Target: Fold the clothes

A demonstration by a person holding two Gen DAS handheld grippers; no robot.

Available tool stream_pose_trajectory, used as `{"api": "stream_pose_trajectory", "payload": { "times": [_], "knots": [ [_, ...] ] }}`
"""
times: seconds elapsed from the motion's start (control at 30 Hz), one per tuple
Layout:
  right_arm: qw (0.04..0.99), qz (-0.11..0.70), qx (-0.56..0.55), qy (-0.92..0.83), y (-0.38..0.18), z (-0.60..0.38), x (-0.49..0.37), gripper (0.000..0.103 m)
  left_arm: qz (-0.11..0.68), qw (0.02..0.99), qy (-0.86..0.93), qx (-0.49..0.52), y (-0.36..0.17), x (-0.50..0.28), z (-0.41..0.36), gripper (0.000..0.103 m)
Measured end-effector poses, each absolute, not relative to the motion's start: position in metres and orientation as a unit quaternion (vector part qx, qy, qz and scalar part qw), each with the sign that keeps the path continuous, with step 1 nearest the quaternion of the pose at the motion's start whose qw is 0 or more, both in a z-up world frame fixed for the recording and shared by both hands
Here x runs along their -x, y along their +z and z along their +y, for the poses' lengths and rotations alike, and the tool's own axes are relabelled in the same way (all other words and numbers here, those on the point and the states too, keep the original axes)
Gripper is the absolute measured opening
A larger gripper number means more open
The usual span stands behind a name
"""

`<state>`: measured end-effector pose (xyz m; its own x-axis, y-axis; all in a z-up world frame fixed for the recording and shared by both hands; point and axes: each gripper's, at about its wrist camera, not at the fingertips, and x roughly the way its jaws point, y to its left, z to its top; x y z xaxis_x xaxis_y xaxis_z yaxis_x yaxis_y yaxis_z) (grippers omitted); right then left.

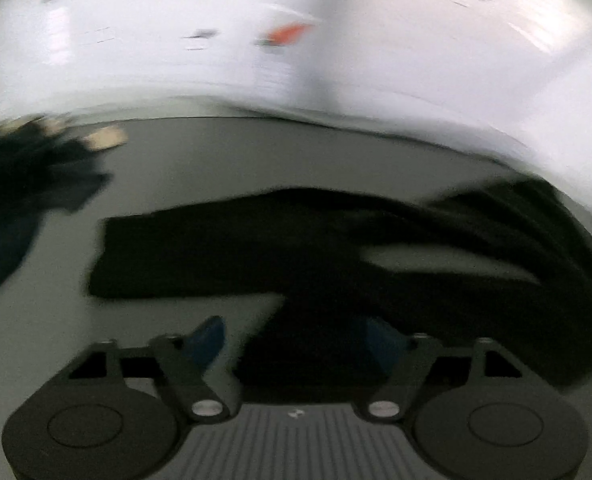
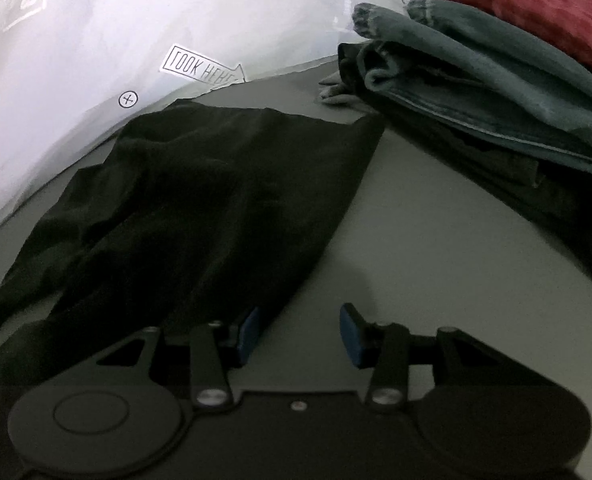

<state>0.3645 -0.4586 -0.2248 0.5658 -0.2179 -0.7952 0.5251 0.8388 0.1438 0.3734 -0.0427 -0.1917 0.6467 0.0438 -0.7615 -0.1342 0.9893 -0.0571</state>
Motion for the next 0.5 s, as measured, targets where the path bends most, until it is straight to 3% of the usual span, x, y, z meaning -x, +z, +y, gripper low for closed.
{"api": "stream_pose_trajectory", "payload": {
  "times": [0.2, 0.5],
  "knots": [
    [0.864, 0.412, -0.199, -0.211, -0.224, -0.460, -0.366, 0.049, 0.424, 0.897, 0.017, 0.126, -0.204, -0.395, -0.033, 0.083],
    [0.863, 0.411, -0.204, -0.212, -0.223, -0.458, -0.356, 0.049, 0.458, 0.864, -0.169, 0.122, -0.203, -0.386, -0.105, 0.083]
  ]
}}
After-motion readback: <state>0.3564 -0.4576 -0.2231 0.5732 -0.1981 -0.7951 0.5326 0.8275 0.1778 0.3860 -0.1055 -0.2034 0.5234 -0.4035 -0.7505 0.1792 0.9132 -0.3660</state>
